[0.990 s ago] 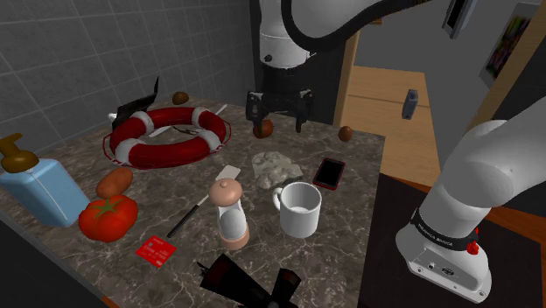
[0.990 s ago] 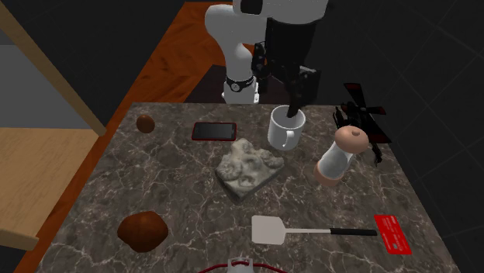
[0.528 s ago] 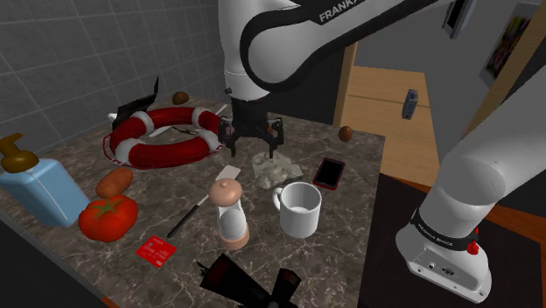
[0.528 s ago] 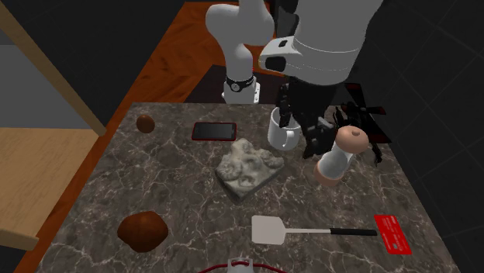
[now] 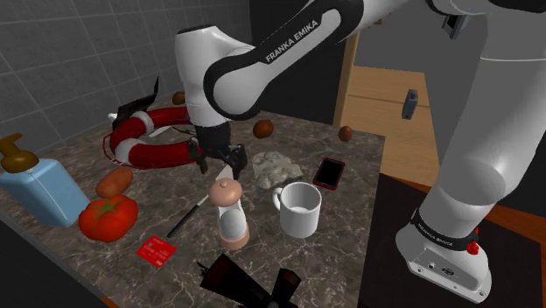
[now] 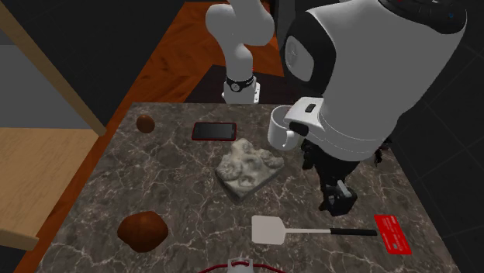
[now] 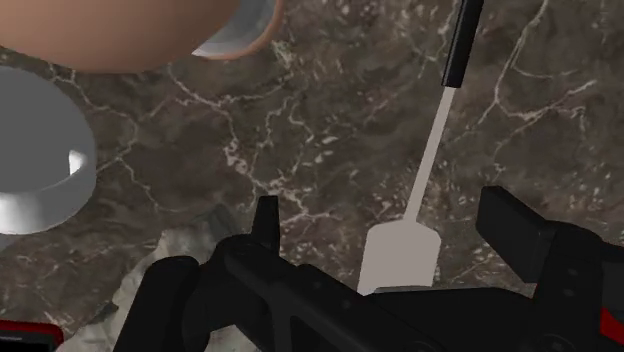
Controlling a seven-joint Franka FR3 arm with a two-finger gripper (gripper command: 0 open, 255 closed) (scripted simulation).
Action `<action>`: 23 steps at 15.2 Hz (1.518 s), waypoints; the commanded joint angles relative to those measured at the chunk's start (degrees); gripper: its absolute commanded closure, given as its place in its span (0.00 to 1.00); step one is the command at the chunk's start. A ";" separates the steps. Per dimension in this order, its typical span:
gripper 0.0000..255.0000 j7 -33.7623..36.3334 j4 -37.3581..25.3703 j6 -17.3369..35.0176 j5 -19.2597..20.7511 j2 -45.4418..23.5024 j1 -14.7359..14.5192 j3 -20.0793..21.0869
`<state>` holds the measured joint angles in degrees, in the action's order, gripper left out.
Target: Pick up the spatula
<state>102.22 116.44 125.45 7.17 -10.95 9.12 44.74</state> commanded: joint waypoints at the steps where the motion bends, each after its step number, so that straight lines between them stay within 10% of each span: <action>1: 0.00 6.02 -3.52 0.57 3.95 -5.71 -2.12 -1.55; 5: 0.00 15.00 -12.17 0.45 8.86 -15.89 -7.58 -5.87; 15: 0.00 16.84 -11.51 4.69 11.52 -19.91 -9.33 -8.09; 16: 1.00 16.85 -11.58 4.68 11.55 -19.98 -9.36 -8.11; 23: 1.00 16.85 -11.56 4.68 11.55 -19.97 -9.36 -8.11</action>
<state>119.07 104.88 130.13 18.72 -30.91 -0.24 36.63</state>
